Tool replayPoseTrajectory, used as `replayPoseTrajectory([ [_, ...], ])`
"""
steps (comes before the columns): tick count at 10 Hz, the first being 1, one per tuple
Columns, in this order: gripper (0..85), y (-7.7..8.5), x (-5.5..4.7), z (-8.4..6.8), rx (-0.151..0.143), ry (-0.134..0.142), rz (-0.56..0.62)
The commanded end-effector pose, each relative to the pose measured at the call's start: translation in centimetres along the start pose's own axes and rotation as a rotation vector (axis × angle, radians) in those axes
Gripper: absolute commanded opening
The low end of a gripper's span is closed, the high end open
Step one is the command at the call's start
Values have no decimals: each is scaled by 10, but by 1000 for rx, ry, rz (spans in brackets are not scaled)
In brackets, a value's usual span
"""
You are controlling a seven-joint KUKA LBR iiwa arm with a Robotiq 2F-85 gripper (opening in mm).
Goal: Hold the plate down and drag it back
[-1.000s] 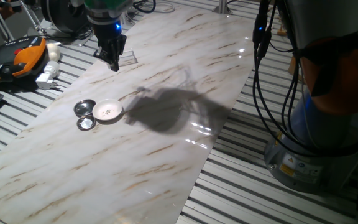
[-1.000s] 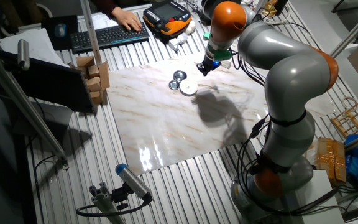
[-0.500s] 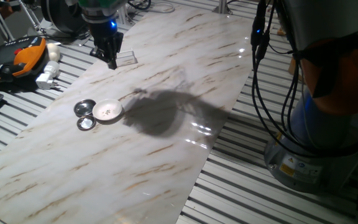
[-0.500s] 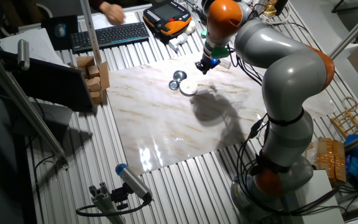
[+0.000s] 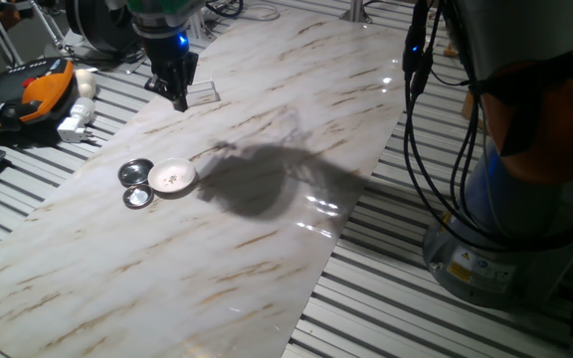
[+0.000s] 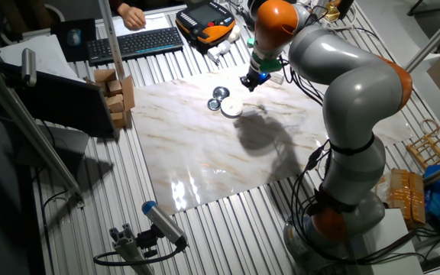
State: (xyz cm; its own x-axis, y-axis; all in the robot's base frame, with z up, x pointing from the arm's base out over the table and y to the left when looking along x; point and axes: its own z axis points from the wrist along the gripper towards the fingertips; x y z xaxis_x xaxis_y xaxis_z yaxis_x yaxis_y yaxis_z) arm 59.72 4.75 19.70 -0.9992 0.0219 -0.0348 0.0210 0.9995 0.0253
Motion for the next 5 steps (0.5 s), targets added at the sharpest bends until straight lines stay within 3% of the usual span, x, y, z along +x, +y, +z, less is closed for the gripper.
replayPoseTrajectory([
  [1, 0, 0, 0, 0, 0, 1, 0],
  [5, 0, 0, 0, 2, -3, 3, 0],
])
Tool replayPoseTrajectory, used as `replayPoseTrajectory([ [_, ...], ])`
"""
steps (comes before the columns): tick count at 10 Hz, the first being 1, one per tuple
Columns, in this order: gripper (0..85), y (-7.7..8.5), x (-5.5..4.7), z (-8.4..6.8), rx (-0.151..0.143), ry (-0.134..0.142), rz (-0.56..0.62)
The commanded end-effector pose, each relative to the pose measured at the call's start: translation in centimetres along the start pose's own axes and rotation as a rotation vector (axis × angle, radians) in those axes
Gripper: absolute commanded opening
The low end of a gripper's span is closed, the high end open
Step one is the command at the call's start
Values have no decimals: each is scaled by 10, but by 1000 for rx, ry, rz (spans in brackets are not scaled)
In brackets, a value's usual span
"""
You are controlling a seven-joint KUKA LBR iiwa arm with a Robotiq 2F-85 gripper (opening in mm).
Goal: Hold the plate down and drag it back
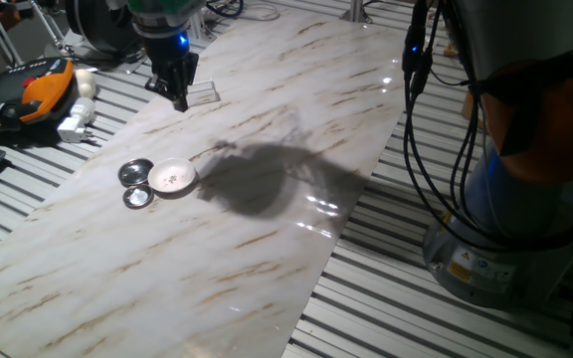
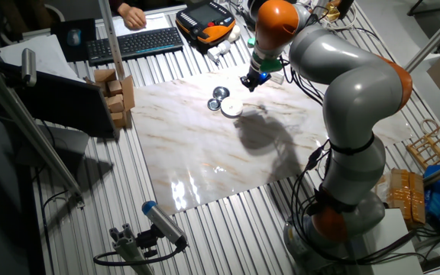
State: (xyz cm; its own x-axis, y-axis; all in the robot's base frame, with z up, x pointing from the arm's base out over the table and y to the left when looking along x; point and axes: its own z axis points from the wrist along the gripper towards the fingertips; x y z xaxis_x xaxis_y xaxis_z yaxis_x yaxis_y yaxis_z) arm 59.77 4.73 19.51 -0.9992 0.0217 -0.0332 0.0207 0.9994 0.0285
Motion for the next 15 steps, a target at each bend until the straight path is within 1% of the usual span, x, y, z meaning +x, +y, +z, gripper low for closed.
replayPoseTrajectory([
  [1, 0, 0, 0, 0, 0, -2, 2],
  [2, 0, 0, 0, 1, 5, -6, 1],
  [5, 0, 0, 2, 2, 1, -8, 2],
  [11, 0, 1, 3, 2, 3, -8, 2],
  [15, 0, 1, 3, 2, 3, -3, 3],
])
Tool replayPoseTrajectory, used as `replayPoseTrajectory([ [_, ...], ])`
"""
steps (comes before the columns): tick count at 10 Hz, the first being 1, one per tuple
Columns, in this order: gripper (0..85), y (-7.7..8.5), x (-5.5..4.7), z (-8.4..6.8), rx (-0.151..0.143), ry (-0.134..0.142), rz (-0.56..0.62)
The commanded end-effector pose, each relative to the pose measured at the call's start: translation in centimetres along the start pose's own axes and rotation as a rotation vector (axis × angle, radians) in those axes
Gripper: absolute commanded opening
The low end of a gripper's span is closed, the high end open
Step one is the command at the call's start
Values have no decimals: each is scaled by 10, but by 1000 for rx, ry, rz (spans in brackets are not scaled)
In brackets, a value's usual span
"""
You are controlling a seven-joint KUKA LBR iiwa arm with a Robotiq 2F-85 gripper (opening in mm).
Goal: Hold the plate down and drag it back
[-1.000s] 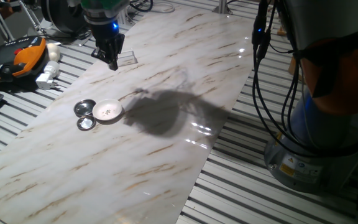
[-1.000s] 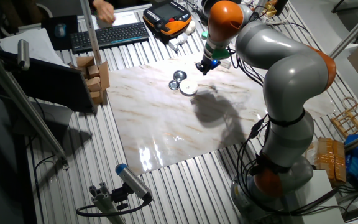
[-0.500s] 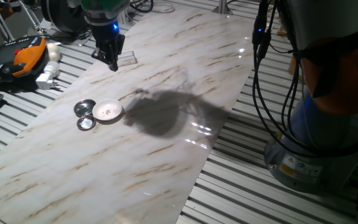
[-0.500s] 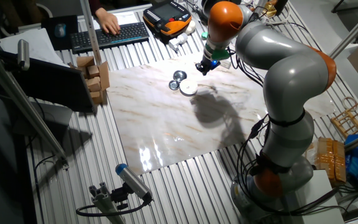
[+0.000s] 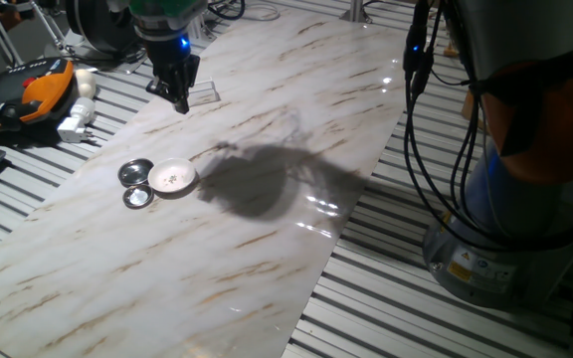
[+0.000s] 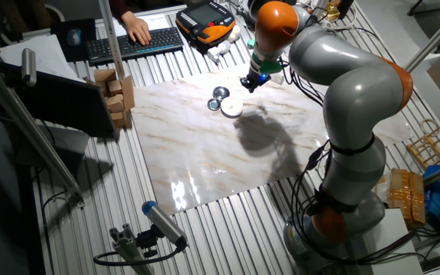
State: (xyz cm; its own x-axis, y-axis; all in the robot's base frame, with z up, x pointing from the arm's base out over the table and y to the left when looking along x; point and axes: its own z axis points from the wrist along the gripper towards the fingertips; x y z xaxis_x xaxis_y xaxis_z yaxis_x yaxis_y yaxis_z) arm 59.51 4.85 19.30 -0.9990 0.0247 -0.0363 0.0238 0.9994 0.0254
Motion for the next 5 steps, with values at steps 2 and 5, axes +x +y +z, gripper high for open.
replayPoseTrajectory([
  [2, 0, 0, 0, 0, -2, 3, 0],
  [5, 0, -1, 0, 0, -5, 1, 2],
])
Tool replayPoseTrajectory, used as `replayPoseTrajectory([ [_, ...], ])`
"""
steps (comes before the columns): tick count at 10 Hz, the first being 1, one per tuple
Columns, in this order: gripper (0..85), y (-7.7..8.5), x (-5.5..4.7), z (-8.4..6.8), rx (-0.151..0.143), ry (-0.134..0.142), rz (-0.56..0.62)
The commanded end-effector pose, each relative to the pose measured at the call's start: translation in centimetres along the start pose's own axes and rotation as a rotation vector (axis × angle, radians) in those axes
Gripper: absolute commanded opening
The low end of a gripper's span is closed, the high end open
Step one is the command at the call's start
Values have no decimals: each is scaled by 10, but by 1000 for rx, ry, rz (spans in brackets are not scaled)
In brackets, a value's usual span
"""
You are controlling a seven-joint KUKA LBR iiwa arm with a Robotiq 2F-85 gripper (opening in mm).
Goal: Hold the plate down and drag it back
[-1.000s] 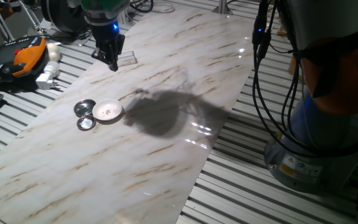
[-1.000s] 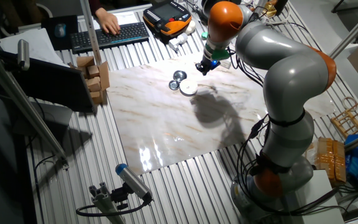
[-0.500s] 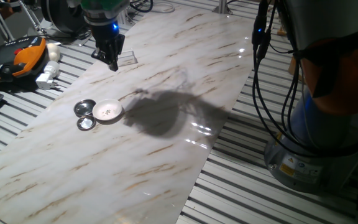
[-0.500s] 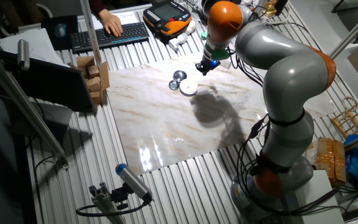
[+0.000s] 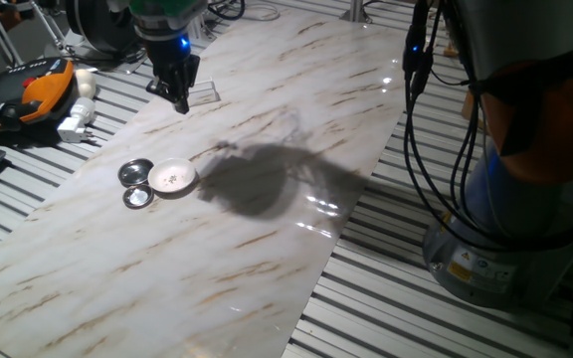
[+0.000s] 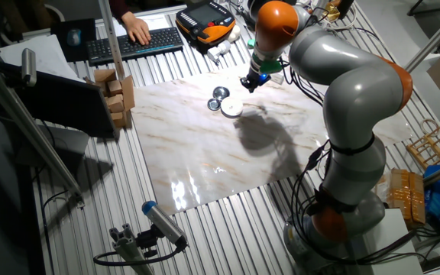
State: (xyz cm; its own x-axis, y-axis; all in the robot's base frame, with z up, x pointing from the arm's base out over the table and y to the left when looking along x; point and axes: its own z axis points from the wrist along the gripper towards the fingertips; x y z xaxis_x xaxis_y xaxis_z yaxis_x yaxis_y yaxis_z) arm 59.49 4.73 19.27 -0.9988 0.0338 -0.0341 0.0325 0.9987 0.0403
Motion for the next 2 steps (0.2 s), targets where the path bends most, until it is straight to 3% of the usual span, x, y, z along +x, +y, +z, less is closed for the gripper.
replayPoseTrajectory([
  [1, 0, -1, 0, 0, -16, 2, 10],
  [2, 0, -3, 1, 1, -31, 4, 18],
])
